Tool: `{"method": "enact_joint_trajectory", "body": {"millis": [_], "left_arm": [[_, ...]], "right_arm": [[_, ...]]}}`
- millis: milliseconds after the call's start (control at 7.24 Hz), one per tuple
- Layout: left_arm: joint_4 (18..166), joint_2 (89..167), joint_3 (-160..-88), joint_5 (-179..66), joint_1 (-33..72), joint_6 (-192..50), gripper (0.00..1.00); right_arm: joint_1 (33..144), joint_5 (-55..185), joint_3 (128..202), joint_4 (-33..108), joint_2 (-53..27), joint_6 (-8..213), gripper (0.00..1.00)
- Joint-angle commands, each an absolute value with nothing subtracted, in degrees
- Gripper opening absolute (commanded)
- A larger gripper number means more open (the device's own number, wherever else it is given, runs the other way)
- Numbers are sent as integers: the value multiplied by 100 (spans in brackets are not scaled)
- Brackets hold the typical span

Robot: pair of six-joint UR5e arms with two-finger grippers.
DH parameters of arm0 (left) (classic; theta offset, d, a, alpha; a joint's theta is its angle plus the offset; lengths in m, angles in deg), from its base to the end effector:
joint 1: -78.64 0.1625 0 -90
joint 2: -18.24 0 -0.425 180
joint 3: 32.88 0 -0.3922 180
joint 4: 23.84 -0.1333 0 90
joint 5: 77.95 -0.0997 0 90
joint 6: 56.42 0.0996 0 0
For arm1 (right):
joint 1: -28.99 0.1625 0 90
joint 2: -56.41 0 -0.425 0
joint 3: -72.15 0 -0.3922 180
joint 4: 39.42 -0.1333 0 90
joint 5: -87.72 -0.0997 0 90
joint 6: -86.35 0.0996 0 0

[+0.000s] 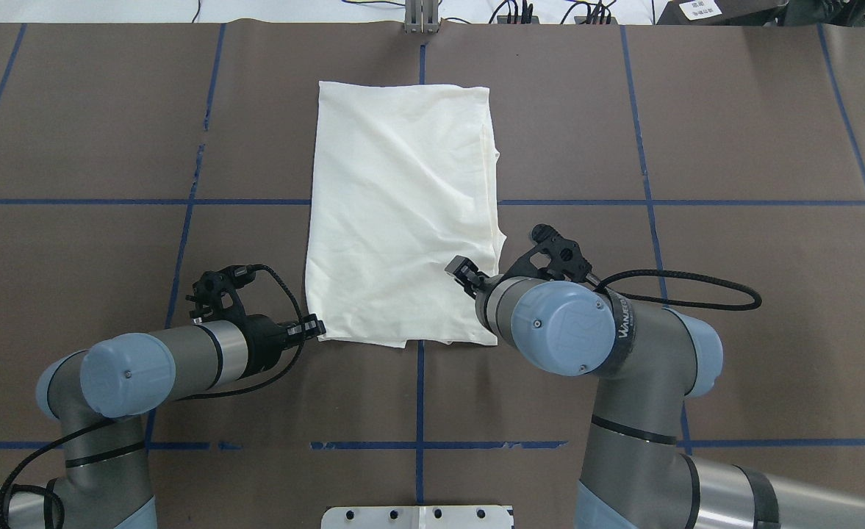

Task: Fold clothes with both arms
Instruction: 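Move the right gripper to the bundle's near edge beside the left gripper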

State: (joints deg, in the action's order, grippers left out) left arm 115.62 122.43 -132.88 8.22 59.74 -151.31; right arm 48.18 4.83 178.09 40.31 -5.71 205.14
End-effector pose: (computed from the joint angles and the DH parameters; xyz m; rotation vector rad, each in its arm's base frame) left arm 0.5085 -0.3220 0.3461 0.2153 1.2784 -0.3989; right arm -0.5379 -0.3414 0.2438 0.0366 -0.9797 0.8303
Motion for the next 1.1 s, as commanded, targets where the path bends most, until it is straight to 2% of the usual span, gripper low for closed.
{"method": "enact_joint_trajectory", "body": {"millis": [0,138,552,966], "left_arm": [[11565,12256,-13290,819,5974,-15134,0],[11565,12256,-13290,827,5974,-15134,0],[11565,12247,-13290,827,5974,-15134,0],[11565,12247,-13290,827,5974,-15134,0]], "right_arm": [[4587,659,17465,4039,-469,20999,86],[4578,695,17307,4021,-302,21254,80],[4569,774,16859,4013,-3,21274,80],[4560,809,16831,4012,42,21283,81]]}}
